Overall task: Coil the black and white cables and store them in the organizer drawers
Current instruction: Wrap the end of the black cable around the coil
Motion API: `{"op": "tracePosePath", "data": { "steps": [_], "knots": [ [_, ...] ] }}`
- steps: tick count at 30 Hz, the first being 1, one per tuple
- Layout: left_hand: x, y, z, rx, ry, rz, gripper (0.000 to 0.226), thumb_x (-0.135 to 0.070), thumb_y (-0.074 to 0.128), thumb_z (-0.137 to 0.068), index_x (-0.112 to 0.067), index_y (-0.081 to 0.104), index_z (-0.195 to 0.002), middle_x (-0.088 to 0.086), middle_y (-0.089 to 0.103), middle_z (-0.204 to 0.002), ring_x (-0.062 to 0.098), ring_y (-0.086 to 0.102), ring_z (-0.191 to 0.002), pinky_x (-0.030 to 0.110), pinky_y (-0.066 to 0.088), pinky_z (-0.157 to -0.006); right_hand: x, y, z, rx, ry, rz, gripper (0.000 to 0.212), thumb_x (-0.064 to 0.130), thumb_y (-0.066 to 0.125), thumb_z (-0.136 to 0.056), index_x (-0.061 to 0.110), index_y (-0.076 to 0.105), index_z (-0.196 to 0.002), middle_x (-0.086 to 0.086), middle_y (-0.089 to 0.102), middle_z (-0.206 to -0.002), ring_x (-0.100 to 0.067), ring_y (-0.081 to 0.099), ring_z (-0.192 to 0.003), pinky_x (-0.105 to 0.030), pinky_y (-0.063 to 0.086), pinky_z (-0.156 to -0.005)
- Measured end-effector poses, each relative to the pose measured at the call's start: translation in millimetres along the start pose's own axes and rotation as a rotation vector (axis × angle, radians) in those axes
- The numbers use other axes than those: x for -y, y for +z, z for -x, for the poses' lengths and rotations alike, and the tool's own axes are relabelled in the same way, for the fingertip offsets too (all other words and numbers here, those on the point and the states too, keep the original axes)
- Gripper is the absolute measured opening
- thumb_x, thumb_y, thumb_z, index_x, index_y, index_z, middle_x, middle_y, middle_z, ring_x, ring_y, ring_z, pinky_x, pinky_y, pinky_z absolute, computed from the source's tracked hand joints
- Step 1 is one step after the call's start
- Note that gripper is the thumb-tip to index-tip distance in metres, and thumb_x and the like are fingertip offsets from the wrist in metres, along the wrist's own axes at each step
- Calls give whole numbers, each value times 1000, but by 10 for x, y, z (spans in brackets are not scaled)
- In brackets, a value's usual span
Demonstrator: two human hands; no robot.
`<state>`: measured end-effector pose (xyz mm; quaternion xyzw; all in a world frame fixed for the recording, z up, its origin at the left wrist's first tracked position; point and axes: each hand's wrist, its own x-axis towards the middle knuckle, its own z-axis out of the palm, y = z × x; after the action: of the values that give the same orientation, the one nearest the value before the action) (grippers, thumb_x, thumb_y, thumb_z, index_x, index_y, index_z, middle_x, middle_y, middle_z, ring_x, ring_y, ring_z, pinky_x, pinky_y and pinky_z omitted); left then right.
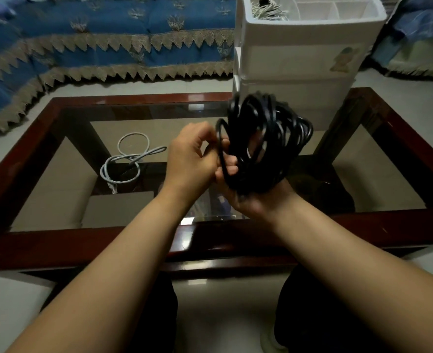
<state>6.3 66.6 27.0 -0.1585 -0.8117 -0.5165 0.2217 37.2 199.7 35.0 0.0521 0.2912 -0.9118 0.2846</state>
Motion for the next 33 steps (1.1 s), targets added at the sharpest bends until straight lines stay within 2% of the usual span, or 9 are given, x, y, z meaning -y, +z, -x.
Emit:
{"op": "tracePosePath", "data": {
  "steps": [3,7,12,17,19,22,25,29,33],
  "knots": [
    [64,31,30,22,208,-283,13,-4,71,-70,-9,60,-75,6,60,-76,20,51,-75,37,41,-64,98,-12,12,-180,81,-88,34,30,59,-78,-1,73,-75,-11,66,-75,-18,62,-65,-32,60,-60],
    [50,1,48,58,401,-431,14,-22,59,-80,-9,63,-78,7,62,-77,18,47,-78,27,26,-66,267,-149,14,-357,131,24,38,34,53,-93,-1,69,-91,-15,69,-88,-26,68,-55,-40,60,-58],
    [38,-2,77,35,440,-508,3,-9,61,-82,-11,61,-80,7,62,-78,17,47,-79,30,27,-67,305,-212,53,-237,101,241,54,22,38,-96,5,74,-60,-10,70,-62,-17,68,-50,-27,55,-48],
    [-21,4,81,24,314,-411,14,1,63,-76,-13,63,-79,-1,62,-79,16,54,-80,30,37,-69,305,-183,77,-188,63,486,28,16,38,-100,5,60,-89,-6,69,-64,-11,65,-53,-20,55,-50],
    [-63,-11,80,26,269,-315,16,4,64,-75,-12,62,-77,-7,59,-77,13,55,-77,29,45,-67,332,-197,109,-138,-14,547,30,17,36,-100,8,63,-90,-7,71,-68,-13,67,-56,-23,56,-54],
    [-108,-22,84,22,193,-227,14,1,63,-79,-13,60,-76,-5,60,-76,2,50,-73,10,40,-67,309,-161,135,-103,-128,698,29,21,39,-99,15,66,-91,-8,73,-76,-14,68,-59,-25,57,-57],
    [-124,-45,74,13,-6,-102,16,-5,63,-84,-18,60,-75,-10,59,-72,-2,55,-71,12,41,-64,220,-111,118,-65,-227,822,16,15,46,-96,21,61,-98,-9,73,-83,-16,67,-60,-24,56,-56],
    [-82,-82,43,11,-181,-109,30,-6,63,-87,-32,58,-72,-15,61,-74,-3,59,-72,16,45,-66,146,-75,134,15,-255,963,20,1,58,-89,18,63,-99,-7,71,-86,-12,68,-65,-20,55,-59],
    [-80,-53,87,45,-302,-47,29,-7,63,-87,-29,58,-70,-11,61,-70,3,58,-68,16,44,-63,108,-95,52,-192,-491,1253,19,28,72,-81,19,67,-97,0,72,-87,-5,69,-80,-24,56,-70]
  ]
}}
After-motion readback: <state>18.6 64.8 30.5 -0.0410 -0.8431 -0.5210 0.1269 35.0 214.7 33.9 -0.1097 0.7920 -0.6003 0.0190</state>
